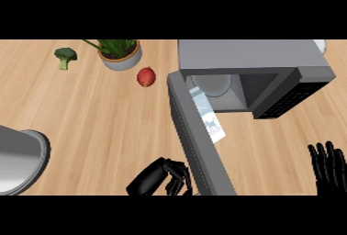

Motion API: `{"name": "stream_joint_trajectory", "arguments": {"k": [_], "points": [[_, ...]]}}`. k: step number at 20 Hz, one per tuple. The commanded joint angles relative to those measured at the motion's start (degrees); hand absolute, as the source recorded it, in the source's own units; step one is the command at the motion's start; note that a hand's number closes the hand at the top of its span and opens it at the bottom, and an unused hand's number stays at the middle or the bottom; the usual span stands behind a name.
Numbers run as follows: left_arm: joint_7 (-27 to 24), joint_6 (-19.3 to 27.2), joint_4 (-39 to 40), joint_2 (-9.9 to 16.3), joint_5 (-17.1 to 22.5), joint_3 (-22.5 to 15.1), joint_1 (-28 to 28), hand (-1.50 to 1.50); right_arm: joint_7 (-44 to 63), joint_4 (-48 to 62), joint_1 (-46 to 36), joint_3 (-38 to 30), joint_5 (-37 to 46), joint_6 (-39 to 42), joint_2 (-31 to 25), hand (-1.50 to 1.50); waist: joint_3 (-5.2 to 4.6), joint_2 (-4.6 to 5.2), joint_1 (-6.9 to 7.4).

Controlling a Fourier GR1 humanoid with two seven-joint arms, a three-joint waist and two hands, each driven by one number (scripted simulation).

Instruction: Pick up the milk, place it into the microwave and close the microwave

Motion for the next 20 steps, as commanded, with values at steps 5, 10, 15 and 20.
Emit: {"name": "stream_joint_trajectory", "arguments": {"k": [5, 10, 15, 20], "points": [[2.1, 17.5, 13.2, -1.9, 12.2, -17.6, -13.9, 1.50, 8.1, -14.0, 5.0, -1.2, -7.9, 5.1, -3.3, -1.50, -0.04, 0.34, -1.11], [1.3, 25.4, 17.9, -1.9, 19.3, -24.2, -22.4, 1.50, 9.6, -16.0, 4.1, 0.7, -6.3, 4.7, -3.6, -1.50, -0.14, 0.99, -3.36], [4.0, 29.3, 19.0, -1.9, 25.9, -23.6, -29.9, 1.50, 10.3, -19.8, 5.7, 2.3, -7.3, 6.4, -3.6, -1.50, -0.20, 1.47, -6.46], [0.9, 34.7, 16.7, -1.9, 32.1, -19.6, -31.4, 1.50, 11.1, -22.3, 5.1, 0.9, -9.0, 7.4, -5.7, -1.50, -0.55, 2.23, -9.54]]}}
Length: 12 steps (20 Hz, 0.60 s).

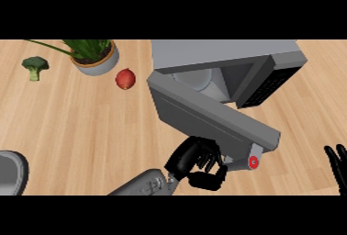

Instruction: Pick up the milk, place it into the microwave and close the microwave

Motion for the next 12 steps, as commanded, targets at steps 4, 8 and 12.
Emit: {"name": "stream_joint_trajectory", "arguments": {"k": [4, 8, 12], "points": [[-7.3, 7.0, -2.8, -1.2, 8.6, 4.8, -4.5, -1.50, 1.1, -3.1, -1.9, -1.2, -1.4, 0.5, -2.0, -1.50, -0.42, 0.78, -3.60], [-8.8, 8.8, -0.9, -1.2, 11.1, 4.8, -6.9, -1.50, 1.7, -3.0, -2.3, -0.5, -3.7, 1.4, -1.6, -1.50, -0.26, 1.28, -5.18], [-10.1, 9.8, 0.5, -1.2, 13.8, 4.7, -8.6, -1.50, 3.5, -3.6, -3.2, -1.9, -6.0, 1.8, -3.5, -1.50, -0.29, 1.51, -6.27]]}}
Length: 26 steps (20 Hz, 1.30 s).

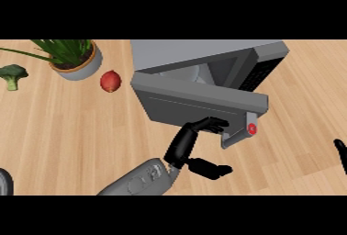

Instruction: Pick up the milk, place it into the microwave and close the microwave

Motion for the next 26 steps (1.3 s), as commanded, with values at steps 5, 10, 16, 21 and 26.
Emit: {"name": "stream_joint_trajectory", "arguments": {"k": [5, 10, 16, 21, 26], "points": [[-3.4, 3.3, 1.5, -1.3, 4.4, 2.0, -7.3, -1.50, 2.2, -1.4, -2.5, -1.2, -4.2, 1.1, -2.4, -1.50, -0.12, 0.30, -2.68], [-4.8, 5.0, 2.4, -1.3, 6.5, 1.6, -8.9, -1.50, 3.5, -1.3, -3.3, -0.7, -6.3, 2.4, -3.5, -1.50, -0.04, 0.50, -3.64], [-5.6, 5.9, 4.6, -1.3, 9.2, 1.7, -11.1, -1.50, 4.4, -1.3, -5.5, -1.0, -9.0, 2.9, -4.6, -1.50, 0.02, 1.08, -4.26], [-6.7, 6.8, 5.7, -1.4, 11.0, 1.4, -13.0, -1.50, 5.6, -1.4, -6.2, -1.2, -10.8, 3.4, -5.9, -1.50, 0.04, 1.07, -5.49], [-7.3, 7.5, 7.6, -1.4, 13.0, 1.5, -14.6, -1.50, 7.1, -1.9, -7.2, -2.1, -12.3, 2.9, -7.4, -1.50, -0.01, 1.20, -6.14]]}}
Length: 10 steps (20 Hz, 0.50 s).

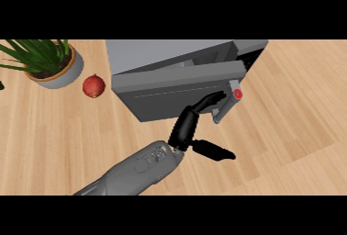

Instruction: Pick up the milk, place it into the microwave and close the microwave

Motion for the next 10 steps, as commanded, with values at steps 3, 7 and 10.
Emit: {"name": "stream_joint_trajectory", "arguments": {"k": [3, 7, 10], "points": [[-2.1, 1.1, 1.5, -0.9, 2.3, 2.8, -6.2, -1.50, 1.1, -0.1, -1.0, -0.9, -1.6, -0.1, -1.4, -1.50, -0.04, -0.01, -1.49], [-2.9, 0.8, 2.7, -0.9, 4.0, 2.7, -6.9, -1.50, 2.0, 0.9, -1.8, -1.3, -2.8, -0.1, -2.2, -1.50, 0.02, 0.52, -1.53], [-2.8, 0.8, 3.3, -0.9, 5.0, 2.4, -8.3, -1.50, 2.7, 0.2, -3.0, -2.0, -4.2, 0.0, -3.5, -1.50, -0.03, 0.16, -1.95]]}}
